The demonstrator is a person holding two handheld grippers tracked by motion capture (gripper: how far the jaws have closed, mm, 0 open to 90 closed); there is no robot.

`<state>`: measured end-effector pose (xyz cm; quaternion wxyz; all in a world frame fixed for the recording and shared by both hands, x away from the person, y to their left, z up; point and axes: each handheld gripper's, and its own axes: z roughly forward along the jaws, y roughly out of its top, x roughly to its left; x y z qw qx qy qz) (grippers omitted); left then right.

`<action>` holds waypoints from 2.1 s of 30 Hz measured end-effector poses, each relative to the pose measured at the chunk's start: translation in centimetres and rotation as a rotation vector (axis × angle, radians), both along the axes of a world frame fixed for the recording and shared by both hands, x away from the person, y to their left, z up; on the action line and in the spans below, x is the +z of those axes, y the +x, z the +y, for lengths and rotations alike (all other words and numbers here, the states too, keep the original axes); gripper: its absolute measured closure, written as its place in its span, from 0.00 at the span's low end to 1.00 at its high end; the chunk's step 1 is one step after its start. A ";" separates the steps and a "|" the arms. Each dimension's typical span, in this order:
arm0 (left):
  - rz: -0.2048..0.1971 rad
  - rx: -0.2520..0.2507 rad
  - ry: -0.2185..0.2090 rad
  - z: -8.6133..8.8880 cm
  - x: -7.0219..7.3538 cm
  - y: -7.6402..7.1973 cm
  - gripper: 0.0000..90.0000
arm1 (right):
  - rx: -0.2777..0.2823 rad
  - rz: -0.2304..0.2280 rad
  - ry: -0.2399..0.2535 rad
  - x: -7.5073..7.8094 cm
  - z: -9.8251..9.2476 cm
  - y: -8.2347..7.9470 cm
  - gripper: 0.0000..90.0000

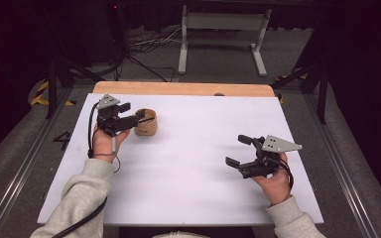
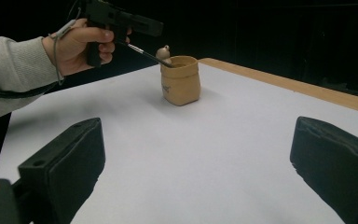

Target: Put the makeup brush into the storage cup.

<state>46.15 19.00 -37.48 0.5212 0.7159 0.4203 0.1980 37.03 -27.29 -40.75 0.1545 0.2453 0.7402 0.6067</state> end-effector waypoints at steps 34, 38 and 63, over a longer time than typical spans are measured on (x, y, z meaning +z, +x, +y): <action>-0.146 -0.143 -0.107 4.2 -0.4 -9.8 0.19 | -0.021 -0.039 0.022 0.9 -2.3 -1.2 0.02; -0.137 -0.156 -0.127 4.1 -1.1 -10.3 0.17 | -0.019 -0.045 0.019 0.8 -2.6 -1.4 0.02; -0.173 -0.180 -0.033 3.2 -5.3 -12.2 0.18 | 0.012 -0.061 0.010 -0.5 -2.7 -2.2 0.01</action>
